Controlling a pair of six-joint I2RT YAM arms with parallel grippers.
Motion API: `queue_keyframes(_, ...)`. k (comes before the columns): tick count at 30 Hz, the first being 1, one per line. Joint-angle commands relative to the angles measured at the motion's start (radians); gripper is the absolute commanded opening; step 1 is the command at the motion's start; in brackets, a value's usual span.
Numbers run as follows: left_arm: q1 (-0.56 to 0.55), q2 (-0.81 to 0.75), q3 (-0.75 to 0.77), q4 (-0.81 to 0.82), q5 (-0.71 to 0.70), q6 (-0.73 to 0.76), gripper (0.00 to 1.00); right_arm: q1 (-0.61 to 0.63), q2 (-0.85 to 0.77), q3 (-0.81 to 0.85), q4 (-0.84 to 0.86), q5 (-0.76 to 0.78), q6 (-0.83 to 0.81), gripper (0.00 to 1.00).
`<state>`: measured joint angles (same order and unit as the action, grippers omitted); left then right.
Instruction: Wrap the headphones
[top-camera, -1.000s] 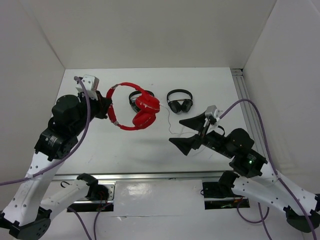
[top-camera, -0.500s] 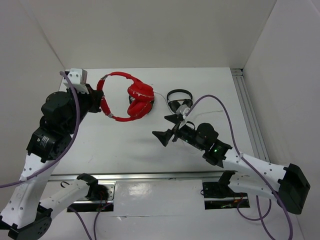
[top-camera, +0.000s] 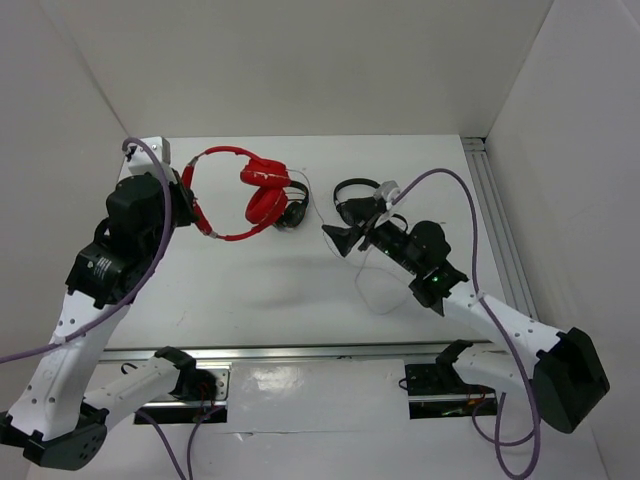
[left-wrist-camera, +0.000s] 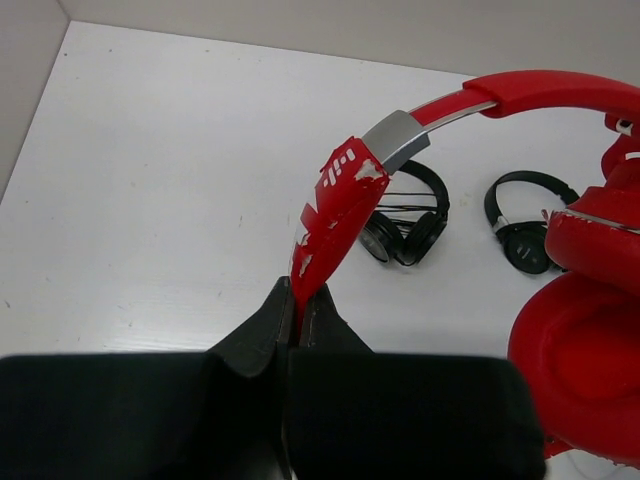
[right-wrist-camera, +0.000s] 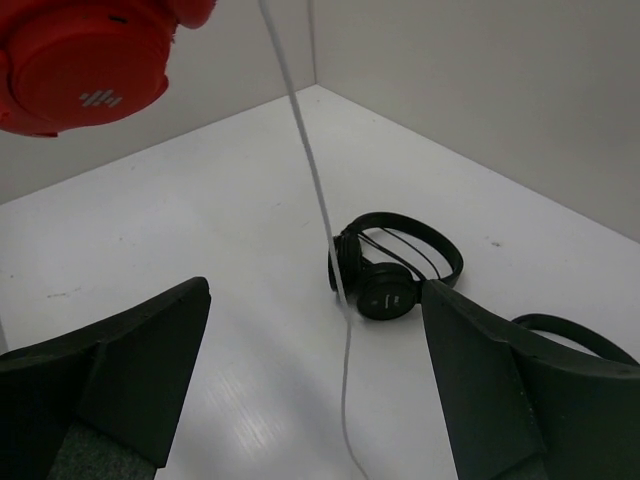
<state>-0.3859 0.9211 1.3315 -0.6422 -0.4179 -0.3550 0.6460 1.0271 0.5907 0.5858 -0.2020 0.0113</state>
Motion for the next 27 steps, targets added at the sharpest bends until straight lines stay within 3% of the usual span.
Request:
queue_keyframes(1,0.007,-0.019,0.034,0.092,-0.039,-0.073,0.00,-0.074,0.048,0.060,0.127,-0.155,0.058,0.93)
queue_keyframes(9,0.028,-0.019,0.044,0.072,0.016,-0.091,0.00,-0.269,0.382,0.147,0.382,-0.516,0.278,0.85)
queue_keyframes(17,0.047,-0.010,0.035,0.072,0.038,-0.122,0.00,-0.289,0.582,0.207,0.653,-0.651,0.470,0.82)
queue_keyframes(22,0.047,-0.010,0.035,0.072,0.027,-0.131,0.00,-0.289,0.593,0.207,0.640,-0.651,0.467,0.82)
queue_keyframes(27,0.078,-0.010,0.026,0.072,0.071,-0.142,0.00,-0.279,0.648,0.228,0.629,-0.675,0.449,0.75)
